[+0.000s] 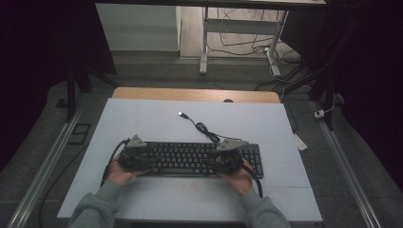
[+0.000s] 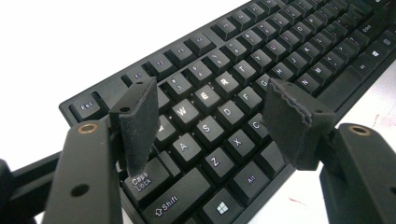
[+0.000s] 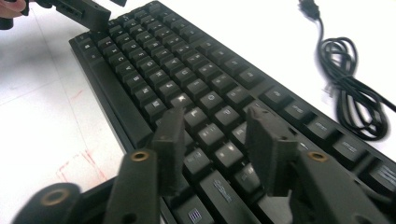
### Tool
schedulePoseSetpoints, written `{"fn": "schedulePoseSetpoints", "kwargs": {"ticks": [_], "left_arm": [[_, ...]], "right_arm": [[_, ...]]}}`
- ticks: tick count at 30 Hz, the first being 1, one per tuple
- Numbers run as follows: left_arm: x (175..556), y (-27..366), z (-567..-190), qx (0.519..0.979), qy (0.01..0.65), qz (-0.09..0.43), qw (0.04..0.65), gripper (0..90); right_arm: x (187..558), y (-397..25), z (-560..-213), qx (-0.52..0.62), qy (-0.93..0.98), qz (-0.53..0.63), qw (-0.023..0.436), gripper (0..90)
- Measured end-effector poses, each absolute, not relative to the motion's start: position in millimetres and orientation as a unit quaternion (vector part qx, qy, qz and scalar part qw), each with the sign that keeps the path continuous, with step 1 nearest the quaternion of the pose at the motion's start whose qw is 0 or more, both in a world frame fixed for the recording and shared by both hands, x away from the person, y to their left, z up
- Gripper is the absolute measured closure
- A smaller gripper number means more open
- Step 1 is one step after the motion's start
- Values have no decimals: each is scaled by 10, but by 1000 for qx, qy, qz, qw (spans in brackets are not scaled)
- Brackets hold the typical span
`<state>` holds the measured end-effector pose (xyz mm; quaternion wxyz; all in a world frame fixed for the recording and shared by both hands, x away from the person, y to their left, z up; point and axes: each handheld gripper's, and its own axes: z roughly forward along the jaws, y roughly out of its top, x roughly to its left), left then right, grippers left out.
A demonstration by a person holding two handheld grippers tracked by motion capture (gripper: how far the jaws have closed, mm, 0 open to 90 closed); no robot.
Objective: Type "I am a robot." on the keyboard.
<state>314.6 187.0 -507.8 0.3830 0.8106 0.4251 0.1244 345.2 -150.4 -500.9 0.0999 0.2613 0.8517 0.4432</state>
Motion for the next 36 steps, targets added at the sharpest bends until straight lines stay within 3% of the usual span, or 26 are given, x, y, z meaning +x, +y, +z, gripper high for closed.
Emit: {"fn": "schedulePoseSetpoints", "kwargs": {"ticks": [6, 17, 36], "left_arm": [[3143, 1859, -5083, 814, 423, 124, 379, 353], [3141, 1877, -5073, 810, 425, 122, 385, 354], [3123, 1921, -5025, 805, 414, 104, 413, 354]], "right_arm": [[3425, -1673, -5000, 272, 847, 444, 106, 511], [3354, -1986, -4984, 285, 840, 447, 118, 494], [3348, -2019, -5001, 282, 843, 442, 123, 488]]}}
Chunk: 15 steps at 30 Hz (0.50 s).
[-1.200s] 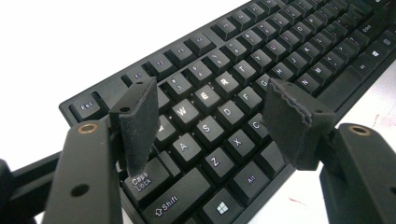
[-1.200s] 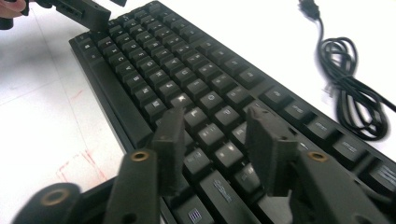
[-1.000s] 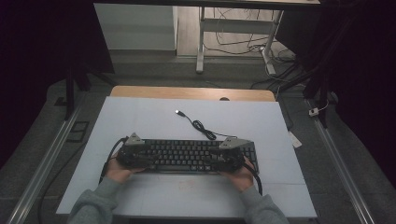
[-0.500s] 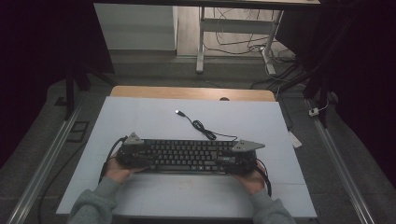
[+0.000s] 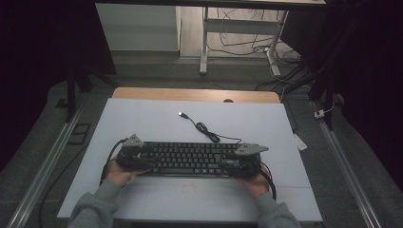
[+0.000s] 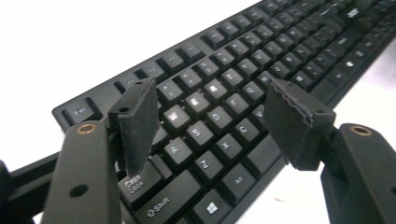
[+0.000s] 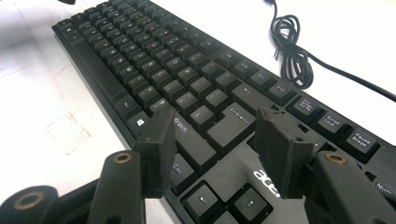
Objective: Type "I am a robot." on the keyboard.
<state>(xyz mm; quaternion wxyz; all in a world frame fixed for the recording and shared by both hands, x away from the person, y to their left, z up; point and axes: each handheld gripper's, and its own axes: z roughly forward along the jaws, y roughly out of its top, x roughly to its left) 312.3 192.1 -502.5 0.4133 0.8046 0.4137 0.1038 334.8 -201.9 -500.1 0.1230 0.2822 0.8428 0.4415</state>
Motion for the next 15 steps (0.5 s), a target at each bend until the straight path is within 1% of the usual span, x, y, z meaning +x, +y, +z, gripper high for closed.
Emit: {"fn": "schedulePoseSetpoints", "kwargs": {"ticks": [11, 15], "left_arm": [[3042, 1862, -4913, 817, 377, 89, 427, 358], [3012, 1823, -4901, 823, 367, 84, 426, 373]], "right_arm": [[3356, -2039, -4996, 285, 841, 443, 128, 488], [3355, -2037, -4996, 285, 841, 442, 129, 488]]}}
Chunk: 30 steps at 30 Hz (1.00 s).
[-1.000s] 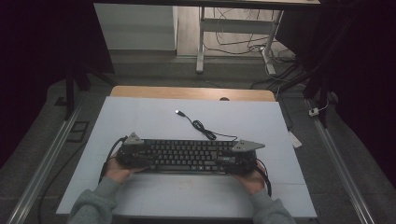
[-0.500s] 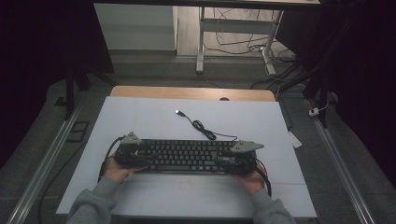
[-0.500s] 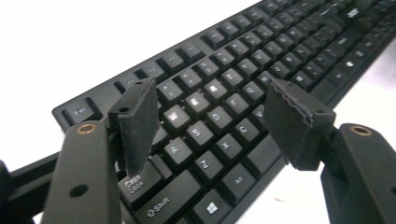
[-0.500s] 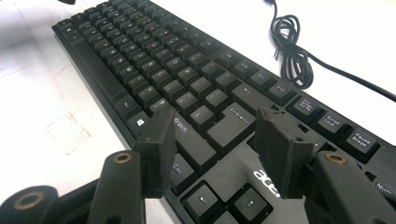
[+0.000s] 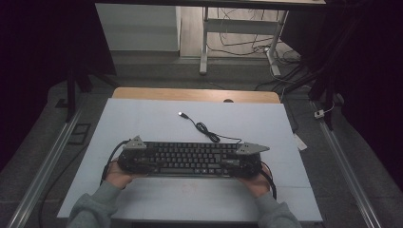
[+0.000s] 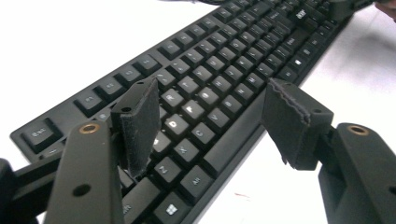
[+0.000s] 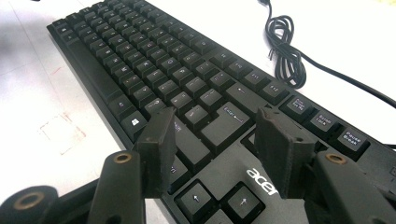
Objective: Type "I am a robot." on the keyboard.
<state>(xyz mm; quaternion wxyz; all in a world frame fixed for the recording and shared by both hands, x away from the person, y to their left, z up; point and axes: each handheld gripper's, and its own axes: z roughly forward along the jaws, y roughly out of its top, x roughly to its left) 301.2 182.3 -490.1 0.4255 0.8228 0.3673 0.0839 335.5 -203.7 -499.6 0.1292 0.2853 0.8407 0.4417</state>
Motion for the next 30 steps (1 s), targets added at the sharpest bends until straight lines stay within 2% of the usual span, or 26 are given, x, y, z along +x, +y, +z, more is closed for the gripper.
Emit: {"fn": "schedulePoseSetpoints", "kwargs": {"ticks": [6, 20, 30], "left_arm": [[2983, 1758, -4907, 836, 347, 78, 418, 466], [2930, 1594, -4984, 862, 313, 81, 390, 882], [2932, 1504, -5062, 871, 306, 88, 374, 887]], "right_arm": [[3357, -2036, -4997, 285, 842, 440, 130, 487], [3359, -2014, -5018, 281, 847, 431, 132, 481], [3361, -1999, -5036, 281, 848, 431, 129, 481]]}}
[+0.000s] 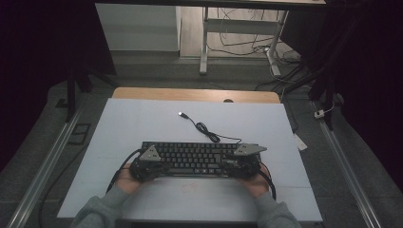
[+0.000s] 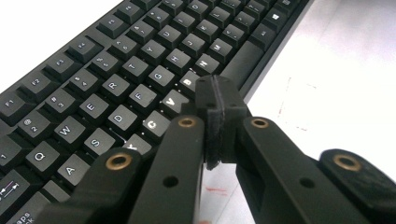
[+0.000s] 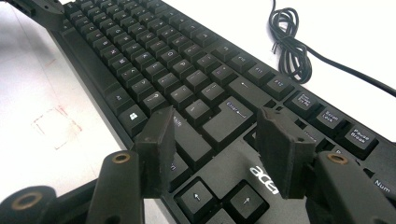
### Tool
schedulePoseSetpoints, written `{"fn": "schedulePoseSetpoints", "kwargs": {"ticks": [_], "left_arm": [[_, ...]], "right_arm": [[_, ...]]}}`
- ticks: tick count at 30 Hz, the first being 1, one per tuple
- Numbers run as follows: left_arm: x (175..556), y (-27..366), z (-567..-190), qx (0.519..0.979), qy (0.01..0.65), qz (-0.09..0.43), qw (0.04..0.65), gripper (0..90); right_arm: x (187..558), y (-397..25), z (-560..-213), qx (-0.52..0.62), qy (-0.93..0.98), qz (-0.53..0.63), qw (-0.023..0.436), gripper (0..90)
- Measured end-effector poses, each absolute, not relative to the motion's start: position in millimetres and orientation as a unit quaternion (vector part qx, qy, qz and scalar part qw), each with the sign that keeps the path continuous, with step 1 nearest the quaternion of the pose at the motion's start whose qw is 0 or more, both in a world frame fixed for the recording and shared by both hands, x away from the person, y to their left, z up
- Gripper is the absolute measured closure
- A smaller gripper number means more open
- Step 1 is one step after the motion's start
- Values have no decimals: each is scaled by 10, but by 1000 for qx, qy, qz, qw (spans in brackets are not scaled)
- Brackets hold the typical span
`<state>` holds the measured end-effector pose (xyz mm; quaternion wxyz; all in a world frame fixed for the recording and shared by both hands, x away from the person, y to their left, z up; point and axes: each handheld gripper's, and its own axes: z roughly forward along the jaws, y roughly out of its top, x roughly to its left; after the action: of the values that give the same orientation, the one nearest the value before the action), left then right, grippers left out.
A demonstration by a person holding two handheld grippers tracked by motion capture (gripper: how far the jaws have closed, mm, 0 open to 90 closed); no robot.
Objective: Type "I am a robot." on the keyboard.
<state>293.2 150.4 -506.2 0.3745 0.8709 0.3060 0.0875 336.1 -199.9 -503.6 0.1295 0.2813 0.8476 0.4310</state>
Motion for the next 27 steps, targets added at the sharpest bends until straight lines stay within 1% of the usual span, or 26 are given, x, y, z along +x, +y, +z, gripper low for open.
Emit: {"fn": "schedulePoseSetpoints", "kwargs": {"ticks": [27], "left_arm": [[2981, 1419, -5194, 882, 309, 89, 344, 887]], "right_arm": [[3369, -2013, -5030, 285, 849, 425, 133, 480]]}}
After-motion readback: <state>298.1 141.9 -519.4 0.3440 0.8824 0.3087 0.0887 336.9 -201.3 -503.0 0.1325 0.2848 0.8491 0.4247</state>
